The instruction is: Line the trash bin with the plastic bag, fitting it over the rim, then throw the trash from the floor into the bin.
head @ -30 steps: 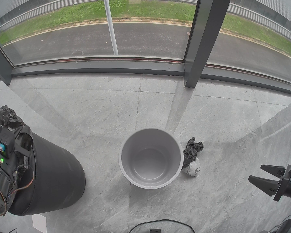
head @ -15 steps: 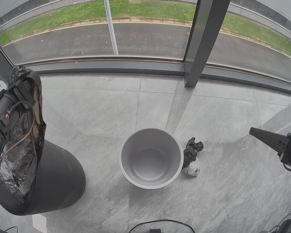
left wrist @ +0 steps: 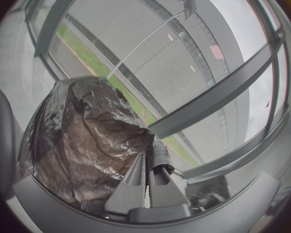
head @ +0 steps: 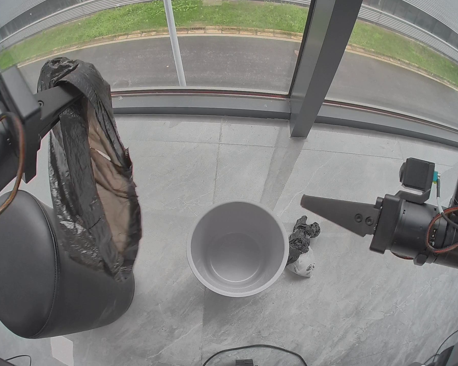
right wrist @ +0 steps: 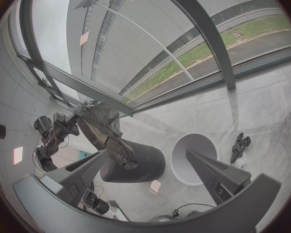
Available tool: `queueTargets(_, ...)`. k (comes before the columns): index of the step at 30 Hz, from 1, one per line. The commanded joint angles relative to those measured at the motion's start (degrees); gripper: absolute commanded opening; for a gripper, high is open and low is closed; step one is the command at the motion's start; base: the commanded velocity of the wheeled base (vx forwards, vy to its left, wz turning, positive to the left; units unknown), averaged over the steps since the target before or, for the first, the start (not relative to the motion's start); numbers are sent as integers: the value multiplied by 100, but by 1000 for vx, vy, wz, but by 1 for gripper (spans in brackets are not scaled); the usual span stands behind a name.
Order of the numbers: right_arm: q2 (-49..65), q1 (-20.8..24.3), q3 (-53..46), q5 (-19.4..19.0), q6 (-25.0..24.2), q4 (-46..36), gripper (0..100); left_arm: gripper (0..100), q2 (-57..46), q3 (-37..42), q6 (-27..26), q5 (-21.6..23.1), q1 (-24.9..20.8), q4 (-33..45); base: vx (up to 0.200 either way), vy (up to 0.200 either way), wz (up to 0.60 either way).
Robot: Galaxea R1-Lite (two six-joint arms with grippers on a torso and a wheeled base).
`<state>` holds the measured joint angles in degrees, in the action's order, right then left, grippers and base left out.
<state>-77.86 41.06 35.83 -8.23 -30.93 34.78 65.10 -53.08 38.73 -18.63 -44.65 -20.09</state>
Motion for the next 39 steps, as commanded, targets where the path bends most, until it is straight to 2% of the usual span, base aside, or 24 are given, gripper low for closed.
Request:
queueTargets(1,-528,333,328,5,210,20,100,0,-410,-475,645,641,-272,524,0,0,0)
queueTargets(2,-528,333,328,5,210,20,100,0,-410,-475,645,641,-272,524,0,0,0)
queueTargets(3,-616,456,363,14,210,20,100,0,-463,-528,873,966,-263,603,0,0,0)
queueTargets(6,-739,640,381,32,219,20,100,0,-472,-528,970,1186,-263,585,0,0,0)
queueTargets(14,-1073,1045,284,111,254,38,100,0,-234,-686,1216,1221,-333,515,0,0,0)
queueTargets(20,-1618,1062,372,357,438,90,100,0,-261,-765,1321,1441,-676,515,0,0,0)
queueTargets(29,-2093,1229,636,410,438,99,100,0,-234,-827,1611,1458,-861,515,0,0,0)
queueTargets(33,-2242,1352,812,586,447,99,100,0,-226,-818,1699,1458,-896,515,0,0,0)
queueTargets(39,-2734,1581,1278,779,808,99,100,0,-278,-765,1822,1458,-905,515,0,0,0)
